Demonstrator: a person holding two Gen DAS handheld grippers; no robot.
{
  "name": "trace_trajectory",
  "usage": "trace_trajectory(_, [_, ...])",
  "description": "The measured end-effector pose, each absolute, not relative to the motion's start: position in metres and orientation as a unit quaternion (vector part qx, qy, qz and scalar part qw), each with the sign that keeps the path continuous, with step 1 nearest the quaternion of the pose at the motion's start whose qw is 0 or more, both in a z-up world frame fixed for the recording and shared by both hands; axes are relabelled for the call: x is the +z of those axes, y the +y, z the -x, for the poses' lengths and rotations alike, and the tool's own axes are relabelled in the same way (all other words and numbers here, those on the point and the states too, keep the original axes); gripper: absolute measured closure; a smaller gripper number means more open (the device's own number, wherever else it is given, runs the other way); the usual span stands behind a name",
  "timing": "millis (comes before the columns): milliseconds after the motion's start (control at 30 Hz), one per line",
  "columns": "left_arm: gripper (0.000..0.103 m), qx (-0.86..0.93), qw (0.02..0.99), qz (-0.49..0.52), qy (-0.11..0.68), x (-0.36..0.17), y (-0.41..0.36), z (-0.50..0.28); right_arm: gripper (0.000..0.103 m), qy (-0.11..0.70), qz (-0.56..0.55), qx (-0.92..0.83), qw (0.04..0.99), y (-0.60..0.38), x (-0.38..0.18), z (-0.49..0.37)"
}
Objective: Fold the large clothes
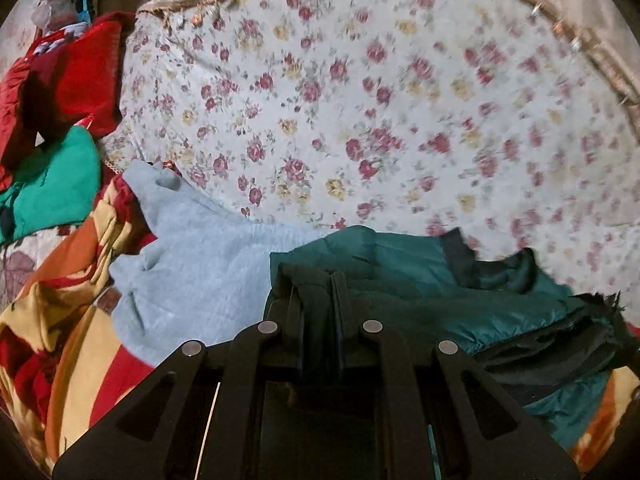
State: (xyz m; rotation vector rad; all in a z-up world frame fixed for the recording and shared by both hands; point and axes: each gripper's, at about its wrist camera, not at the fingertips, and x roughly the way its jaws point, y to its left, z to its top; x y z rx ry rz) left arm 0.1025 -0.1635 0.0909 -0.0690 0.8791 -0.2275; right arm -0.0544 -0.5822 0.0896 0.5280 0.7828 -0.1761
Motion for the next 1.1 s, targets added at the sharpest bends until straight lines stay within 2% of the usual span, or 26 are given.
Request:
trace_trajectory(133, [0.093,-0.084,0.892,0.008,0.445,0.061,-0.187,-0.127,0.082,0.372,-0.29,-0.097,0.876,-0.601,0.062,0.031])
trace_trajectory(267, [0.092,-0.07,0.886,-0.02,0.457,0.041,-0.203,-0.138,0.074,0.363,-0.335,-0.08,0.866,-0.615,0.044,0.026])
trace_trajectory(300, [0.092,-0.071,0.885,-0.018,0.46,0.037,-0.203,-0.14,0.068,0.358,-0.341,-0.073,0.866,-0.616,0.047,0.029])
trace_trajectory(367, [0.091,-0.077,0.882,-0.006,0.464,0.034,-0.202,-0.143,0.048,0.344,-0.336,-0.064,0.874,-0.615,0.06,0.041])
trace_trajectory(400, [0.09,-0.077,0.882,-0.002,0.465,0.033,-0.202,-0.144,0.028,0.334,-0.325,-0.067,0.882,-0.612,0.071,0.052])
trace_trajectory(433, [0.09,-0.076,0.882,0.0,0.466,0.033,-0.202,-0.144,0.024,0.328,-0.313,-0.076,0.888,-0.609,0.08,0.06])
trace_trajectory(567, [0.089,-0.074,0.883,-0.001,0.463,0.032,-0.203,-0.143,0.024,0.312,-0.233,-0.061,0.919,-0.572,0.114,0.087])
trace_trajectory(667, [0.089,-0.075,0.885,0.004,0.46,0.032,-0.202,-0.141,0.024,0.324,-0.16,-0.016,0.932,-0.523,0.12,0.082])
trace_trajectory(867, [0.087,-0.085,0.882,0.012,0.462,0.033,-0.197,-0.142,0.026,0.371,-0.034,0.008,0.928,-0.441,0.089,0.019])
trace_trajectory(1000, [0.085,-0.091,0.882,0.01,0.462,0.035,-0.198,-0.141,0.026,0.381,0.027,-0.01,0.924,-0.423,0.066,-0.029])
trace_trajectory(1100, [0.074,-0.107,0.879,0.03,0.464,0.043,-0.19,-0.141,0.026,0.393,0.042,-0.019,0.918,-0.421,0.049,-0.051])
